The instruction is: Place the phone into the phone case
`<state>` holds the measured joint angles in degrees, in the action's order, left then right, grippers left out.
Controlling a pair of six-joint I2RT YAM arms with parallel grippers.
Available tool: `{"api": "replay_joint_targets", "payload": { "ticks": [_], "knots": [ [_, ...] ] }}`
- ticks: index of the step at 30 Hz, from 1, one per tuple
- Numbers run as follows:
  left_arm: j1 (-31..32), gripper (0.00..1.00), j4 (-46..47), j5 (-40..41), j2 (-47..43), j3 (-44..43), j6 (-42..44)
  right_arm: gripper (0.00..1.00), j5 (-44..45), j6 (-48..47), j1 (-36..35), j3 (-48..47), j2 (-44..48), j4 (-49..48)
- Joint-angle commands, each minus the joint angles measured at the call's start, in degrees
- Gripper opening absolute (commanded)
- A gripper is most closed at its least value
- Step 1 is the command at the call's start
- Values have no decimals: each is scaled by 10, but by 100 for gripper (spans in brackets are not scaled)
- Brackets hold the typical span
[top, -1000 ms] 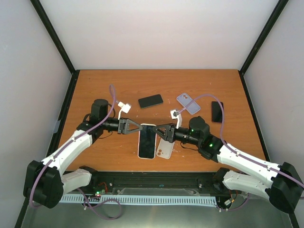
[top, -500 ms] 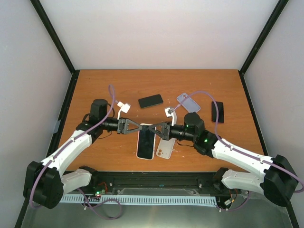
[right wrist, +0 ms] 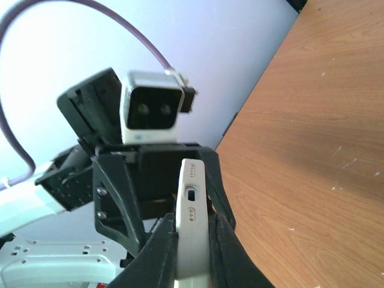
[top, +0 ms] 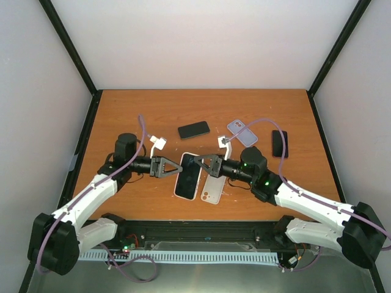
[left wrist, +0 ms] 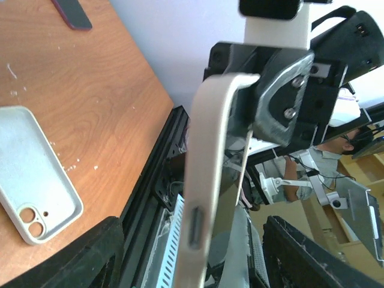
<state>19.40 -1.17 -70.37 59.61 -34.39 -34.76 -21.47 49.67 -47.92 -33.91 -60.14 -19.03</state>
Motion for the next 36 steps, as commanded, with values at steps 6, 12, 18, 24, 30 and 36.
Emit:
{"api": "replay_joint_targets", "payload": {
  "ticks": [6,12,18,24,30,36],
  "knots": [
    [1,56,59,-34,9,15,-23,3,21,27,1,-39,-5,-79],
    [1,22,109,-31,11,27,-55,5,16,26,1,-41,-20,-74],
    [1,1,170,-18,10,33,-109,28,-4,12,1,-22,-10,-38],
    [1,0,202,24,6,22,-143,67,-48,27,0,38,4,-29],
    [1,0,187,57,36,-19,-132,77,-91,52,-4,71,-8,-62],
    [1,0,176,86,62,-49,-127,55,-99,66,-7,80,-1,-86]
  ]
}}
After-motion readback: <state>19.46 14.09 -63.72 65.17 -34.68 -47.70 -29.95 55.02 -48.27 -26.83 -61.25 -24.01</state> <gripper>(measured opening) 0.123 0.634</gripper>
